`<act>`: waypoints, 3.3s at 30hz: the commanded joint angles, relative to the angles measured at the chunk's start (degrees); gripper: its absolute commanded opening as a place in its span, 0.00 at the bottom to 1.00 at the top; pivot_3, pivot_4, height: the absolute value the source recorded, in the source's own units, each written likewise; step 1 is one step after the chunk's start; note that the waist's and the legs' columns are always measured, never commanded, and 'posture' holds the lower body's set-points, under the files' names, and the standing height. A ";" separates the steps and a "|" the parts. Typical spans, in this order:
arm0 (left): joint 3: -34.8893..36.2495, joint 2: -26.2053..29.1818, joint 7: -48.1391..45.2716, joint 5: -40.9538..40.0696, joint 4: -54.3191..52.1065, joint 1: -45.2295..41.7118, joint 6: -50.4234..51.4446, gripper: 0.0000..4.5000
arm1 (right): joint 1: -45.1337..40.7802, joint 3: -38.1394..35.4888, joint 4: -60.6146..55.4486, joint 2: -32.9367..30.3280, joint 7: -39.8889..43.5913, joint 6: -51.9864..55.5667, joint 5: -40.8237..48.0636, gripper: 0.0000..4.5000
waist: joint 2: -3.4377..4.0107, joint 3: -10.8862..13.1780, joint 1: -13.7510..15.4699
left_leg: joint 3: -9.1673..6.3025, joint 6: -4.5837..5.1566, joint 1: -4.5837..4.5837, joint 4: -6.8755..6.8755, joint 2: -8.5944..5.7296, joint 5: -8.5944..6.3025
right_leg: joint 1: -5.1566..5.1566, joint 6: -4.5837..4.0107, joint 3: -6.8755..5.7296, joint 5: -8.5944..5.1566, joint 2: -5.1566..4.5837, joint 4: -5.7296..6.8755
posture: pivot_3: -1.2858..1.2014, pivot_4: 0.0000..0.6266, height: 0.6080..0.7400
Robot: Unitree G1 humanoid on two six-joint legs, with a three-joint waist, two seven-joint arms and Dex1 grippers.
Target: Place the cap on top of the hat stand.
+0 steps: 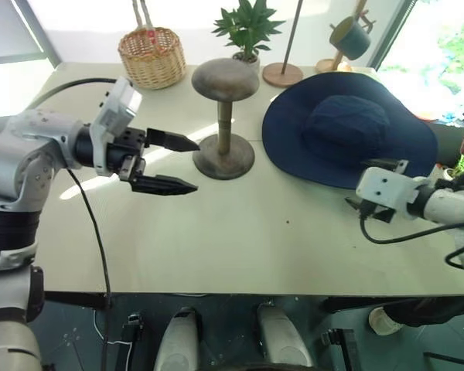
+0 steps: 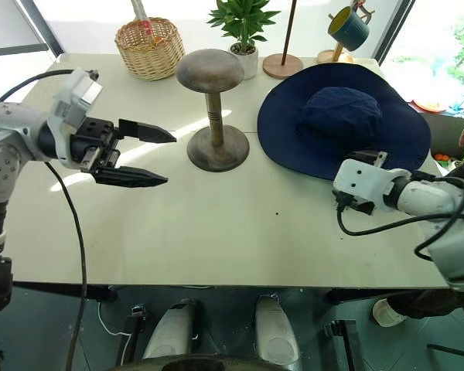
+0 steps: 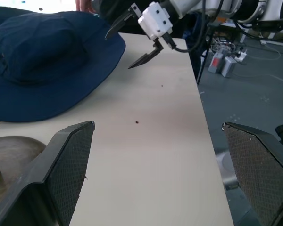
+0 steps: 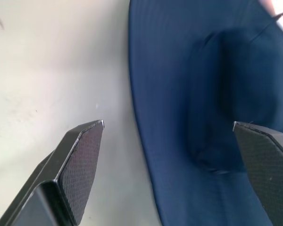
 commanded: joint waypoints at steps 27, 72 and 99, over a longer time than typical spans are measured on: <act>2.68 -0.11 2.82 -1.00 -1.59 -0.92 1.86 1.00 | -15.58 8.48 28.89 14.34 -6.39 -7.96 -10.47 0.02 | -0.16 -0.10 -0.97 | -0.08 0.00 0.15 0.20 -0.03 0.00 | 0.07 0.11 0.01 -0.08 0.01 0.52 | 0.52 0.24 1.00; 31.43 8.24 23.00 -11.74 -6.99 13.63 6.68 1.00 | -57.82 14.88 19.62 25.79 11.80 -25.15 1.25 0.01 | 0.40 0.27 -1.55 | -0.12 0.00 -0.76 0.02 -0.02 0.00 | -1.10 0.44 -0.03 -0.01 0.02 0.85 | 0.52 0.24 1.00; 33.36 12.78 21.11 -13.75 -4.64 14.08 8.68 1.00 | -39.24 9.85 10.30 15.03 14.78 -27.10 1.04 0.01 | 0.40 0.26 -1.43 | -0.09 -0.01 -0.66 0.12 -0.02 0.02 | -1.04 0.41 -0.02 0.00 0.02 0.95 | 0.52 0.24 1.00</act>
